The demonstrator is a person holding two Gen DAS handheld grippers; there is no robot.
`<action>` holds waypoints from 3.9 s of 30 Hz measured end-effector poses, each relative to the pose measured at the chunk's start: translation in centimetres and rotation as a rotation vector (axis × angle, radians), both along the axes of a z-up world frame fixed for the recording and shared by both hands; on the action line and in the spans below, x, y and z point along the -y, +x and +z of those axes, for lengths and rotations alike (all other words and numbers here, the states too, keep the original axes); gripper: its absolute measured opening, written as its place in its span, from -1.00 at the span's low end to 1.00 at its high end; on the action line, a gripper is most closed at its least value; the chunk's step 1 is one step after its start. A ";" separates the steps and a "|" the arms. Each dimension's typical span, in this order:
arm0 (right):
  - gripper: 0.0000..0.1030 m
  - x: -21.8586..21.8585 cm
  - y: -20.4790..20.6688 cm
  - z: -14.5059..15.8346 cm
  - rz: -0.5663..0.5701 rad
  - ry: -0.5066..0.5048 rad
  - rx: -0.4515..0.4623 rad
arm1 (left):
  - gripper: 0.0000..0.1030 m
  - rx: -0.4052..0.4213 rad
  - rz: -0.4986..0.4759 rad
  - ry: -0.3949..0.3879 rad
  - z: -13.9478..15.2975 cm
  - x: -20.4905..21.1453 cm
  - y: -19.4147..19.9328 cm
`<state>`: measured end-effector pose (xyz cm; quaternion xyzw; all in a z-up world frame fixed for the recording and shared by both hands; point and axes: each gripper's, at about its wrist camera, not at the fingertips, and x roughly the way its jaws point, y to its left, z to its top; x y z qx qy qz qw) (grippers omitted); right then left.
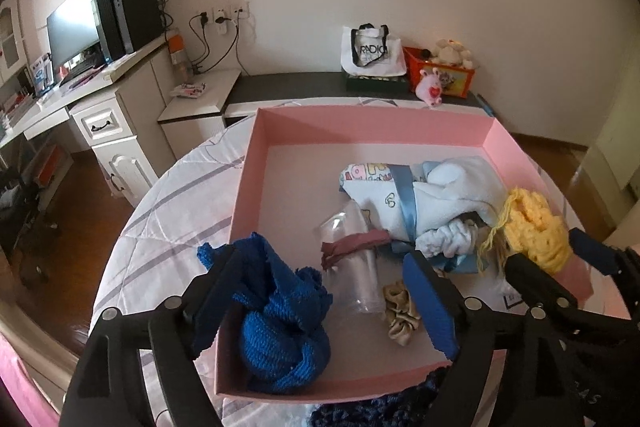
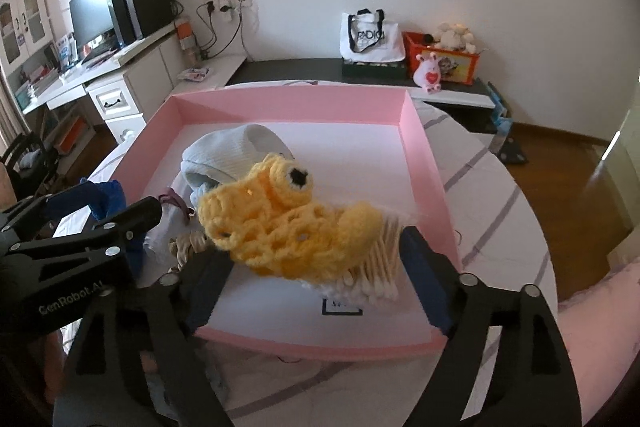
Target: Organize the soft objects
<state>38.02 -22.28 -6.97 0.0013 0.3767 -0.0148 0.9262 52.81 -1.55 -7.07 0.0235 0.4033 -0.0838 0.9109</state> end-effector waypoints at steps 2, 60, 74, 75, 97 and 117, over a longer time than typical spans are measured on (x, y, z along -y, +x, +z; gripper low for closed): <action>0.73 0.1 -0.3 0.1 -0.005 -0.007 0.003 | 0.71 0.000 0.001 0.014 0.1 0.3 -0.5; 1.00 -2.0 -21.2 9.7 -0.024 -0.042 0.224 | 1.00 0.197 0.037 0.018 13.2 -1.9 -28.9; 1.00 -2.4 -27.3 12.8 -0.021 -0.042 0.353 | 1.00 0.341 0.054 0.016 16.7 -2.0 -37.6; 1.00 -2.5 -27.8 13.0 -0.022 -0.043 0.364 | 1.00 0.350 0.054 0.014 16.9 -2.0 -38.2; 1.00 -3.4 -33.2 15.4 -0.023 -0.081 0.508 | 1.00 0.461 0.066 -0.015 17.5 -1.9 -44.5; 1.00 -3.6 -33.4 15.4 -0.025 -0.083 0.507 | 1.00 0.452 0.065 -0.013 17.3 -1.6 -43.9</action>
